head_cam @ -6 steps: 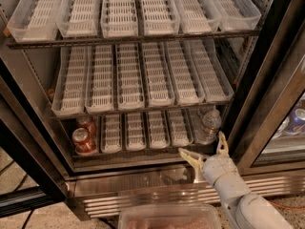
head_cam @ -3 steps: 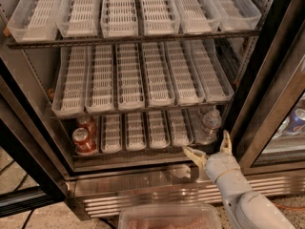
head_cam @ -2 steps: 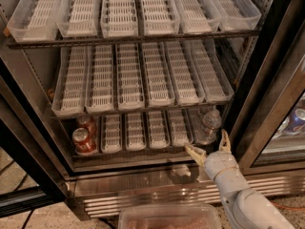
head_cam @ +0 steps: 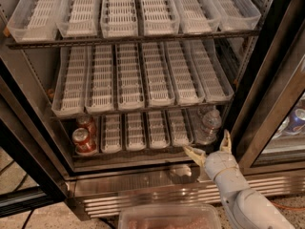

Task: Pick water bottle from bottom shelf of fridge

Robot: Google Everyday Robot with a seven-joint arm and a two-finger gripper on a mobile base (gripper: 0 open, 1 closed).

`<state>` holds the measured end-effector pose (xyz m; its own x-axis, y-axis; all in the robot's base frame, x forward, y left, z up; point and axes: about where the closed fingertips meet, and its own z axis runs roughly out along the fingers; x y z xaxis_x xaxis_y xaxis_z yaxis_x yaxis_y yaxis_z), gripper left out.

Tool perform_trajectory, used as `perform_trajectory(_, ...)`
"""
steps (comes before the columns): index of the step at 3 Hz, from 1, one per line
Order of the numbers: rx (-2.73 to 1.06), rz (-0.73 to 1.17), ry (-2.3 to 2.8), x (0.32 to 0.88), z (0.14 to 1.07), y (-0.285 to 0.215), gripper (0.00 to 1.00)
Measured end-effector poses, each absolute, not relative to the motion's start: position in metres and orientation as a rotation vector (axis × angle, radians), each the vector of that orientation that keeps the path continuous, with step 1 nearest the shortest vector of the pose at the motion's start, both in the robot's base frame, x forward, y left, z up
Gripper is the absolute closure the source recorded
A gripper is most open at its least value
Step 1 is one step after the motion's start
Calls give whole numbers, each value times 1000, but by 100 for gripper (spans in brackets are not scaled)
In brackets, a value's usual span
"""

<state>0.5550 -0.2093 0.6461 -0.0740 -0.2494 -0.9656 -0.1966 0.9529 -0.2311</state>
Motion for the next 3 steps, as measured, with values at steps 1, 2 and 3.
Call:
perform_trajectory(1, -314, -77, 1657, 563, 645, -220, 22)
perform_trajectory(2, -282, -108, 1657, 570, 643, -231, 27)
perform_trajectory(3, -271, -119, 1656, 571, 642, -234, 32)
